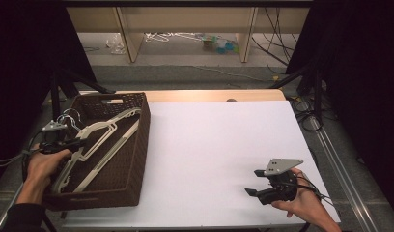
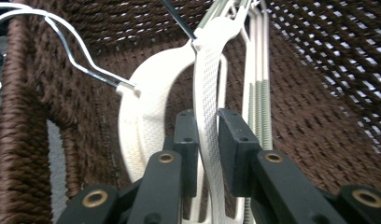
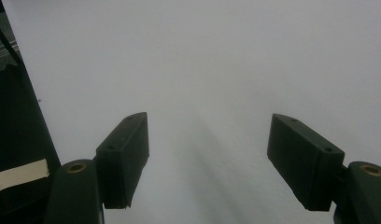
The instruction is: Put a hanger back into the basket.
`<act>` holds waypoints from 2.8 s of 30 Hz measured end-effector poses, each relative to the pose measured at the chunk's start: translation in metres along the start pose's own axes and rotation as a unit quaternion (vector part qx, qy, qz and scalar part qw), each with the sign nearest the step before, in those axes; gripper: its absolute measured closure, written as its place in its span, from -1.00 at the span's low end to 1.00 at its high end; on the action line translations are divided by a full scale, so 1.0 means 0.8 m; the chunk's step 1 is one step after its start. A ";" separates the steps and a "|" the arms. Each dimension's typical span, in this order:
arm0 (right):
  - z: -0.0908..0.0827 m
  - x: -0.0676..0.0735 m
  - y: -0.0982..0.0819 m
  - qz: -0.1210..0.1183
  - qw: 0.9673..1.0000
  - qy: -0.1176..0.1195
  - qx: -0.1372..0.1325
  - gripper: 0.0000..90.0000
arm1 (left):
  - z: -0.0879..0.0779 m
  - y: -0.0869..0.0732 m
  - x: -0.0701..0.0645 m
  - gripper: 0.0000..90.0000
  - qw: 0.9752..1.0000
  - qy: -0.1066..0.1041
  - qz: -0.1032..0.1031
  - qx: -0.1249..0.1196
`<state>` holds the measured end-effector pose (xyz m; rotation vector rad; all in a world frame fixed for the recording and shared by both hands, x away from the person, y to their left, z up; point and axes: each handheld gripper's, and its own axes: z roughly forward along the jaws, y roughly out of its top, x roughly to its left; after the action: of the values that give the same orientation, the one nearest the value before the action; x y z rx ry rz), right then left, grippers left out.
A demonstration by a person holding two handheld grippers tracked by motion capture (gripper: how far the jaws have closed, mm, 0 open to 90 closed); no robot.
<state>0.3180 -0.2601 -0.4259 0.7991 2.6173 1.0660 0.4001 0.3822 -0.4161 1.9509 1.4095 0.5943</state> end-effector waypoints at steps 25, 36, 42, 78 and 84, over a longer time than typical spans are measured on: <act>0.000 -0.001 0.000 0.003 1.000 -0.005 -0.006 -0.33 | -0.014 0.002 -0.007 0.38 1.000 0.009 0.003 -0.006; 0.000 -0.001 -0.002 0.003 1.000 -0.010 -0.011 -0.33 | -0.037 0.015 -0.029 0.10 0.998 0.001 -0.009 -0.062; 0.000 -0.001 -0.001 0.003 1.000 -0.009 -0.013 -0.34 | -0.049 0.021 -0.037 0.00 0.997 -0.001 -0.003 -0.075; -0.008 0.001 0.000 0.027 0.996 -0.034 -0.078 -0.58 | -0.078 0.047 -0.194 -0.45 0.980 -0.102 0.085 -0.145; -0.011 0.001 0.001 0.035 0.994 -0.039 -0.097 -0.59 | -0.072 0.047 -0.226 -0.48 0.975 -0.125 0.106 -0.148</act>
<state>0.3145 -0.2644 -0.4190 0.8729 2.3934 1.2574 0.3275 0.2168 -0.3471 1.8701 0.9084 0.5927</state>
